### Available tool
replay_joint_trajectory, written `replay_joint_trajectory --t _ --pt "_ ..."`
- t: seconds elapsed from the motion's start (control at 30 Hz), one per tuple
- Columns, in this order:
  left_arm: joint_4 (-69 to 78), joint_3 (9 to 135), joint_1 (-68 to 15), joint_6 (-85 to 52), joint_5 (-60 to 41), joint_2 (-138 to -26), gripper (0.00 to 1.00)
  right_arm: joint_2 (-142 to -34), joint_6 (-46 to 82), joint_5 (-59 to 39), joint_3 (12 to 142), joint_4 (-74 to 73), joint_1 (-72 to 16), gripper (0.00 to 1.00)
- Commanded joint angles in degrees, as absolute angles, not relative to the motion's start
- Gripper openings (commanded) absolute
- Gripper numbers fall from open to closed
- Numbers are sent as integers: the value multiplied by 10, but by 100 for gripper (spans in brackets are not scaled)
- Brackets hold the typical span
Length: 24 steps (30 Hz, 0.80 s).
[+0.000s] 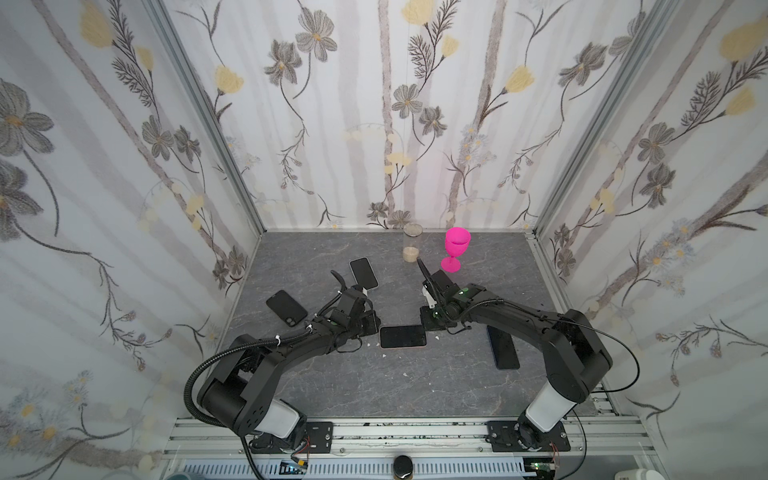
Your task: Put the phone into the phone case
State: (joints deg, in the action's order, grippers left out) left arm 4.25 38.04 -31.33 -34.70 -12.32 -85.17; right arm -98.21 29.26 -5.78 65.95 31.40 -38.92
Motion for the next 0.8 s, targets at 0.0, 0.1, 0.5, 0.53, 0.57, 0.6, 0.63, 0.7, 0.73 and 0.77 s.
replay_joint_trajectory --t 0.0,0.1,0.5,0.53,0.57,0.6,0.63,0.7,0.73,0.77 --pt "35 388 -312 -345 -139 -865 21 -1003 277 -58 673 326 -386 18" --pt "36 389 -312 -346 -145 -875 19 -1022 272 -59 682 331 -384 15" --pt "47 384 -312 -347 -161 -892 15 -1061 267 -65 695 333 -382 11" --pt "47 382 -312 -347 -161 -891 15 -1062 267 -66 696 333 -383 11" --pt "49 382 -313 -347 -161 -891 15 -1063 268 -66 696 335 -382 11" --pt "50 381 -313 -347 -161 -890 14 -1064 268 -65 697 335 -382 11" --pt "51 381 -313 -347 -161 -890 14 -1065 268 -65 697 336 -382 11" --pt "52 379 -313 -348 -162 -893 14 -1069 268 -66 697 339 -381 13" --pt "52 378 -313 -347 -161 -895 13 -1071 268 -64 696 339 -381 13" --pt "53 378 -313 -347 -162 -896 13 -1072 267 -64 695 339 -381 13"
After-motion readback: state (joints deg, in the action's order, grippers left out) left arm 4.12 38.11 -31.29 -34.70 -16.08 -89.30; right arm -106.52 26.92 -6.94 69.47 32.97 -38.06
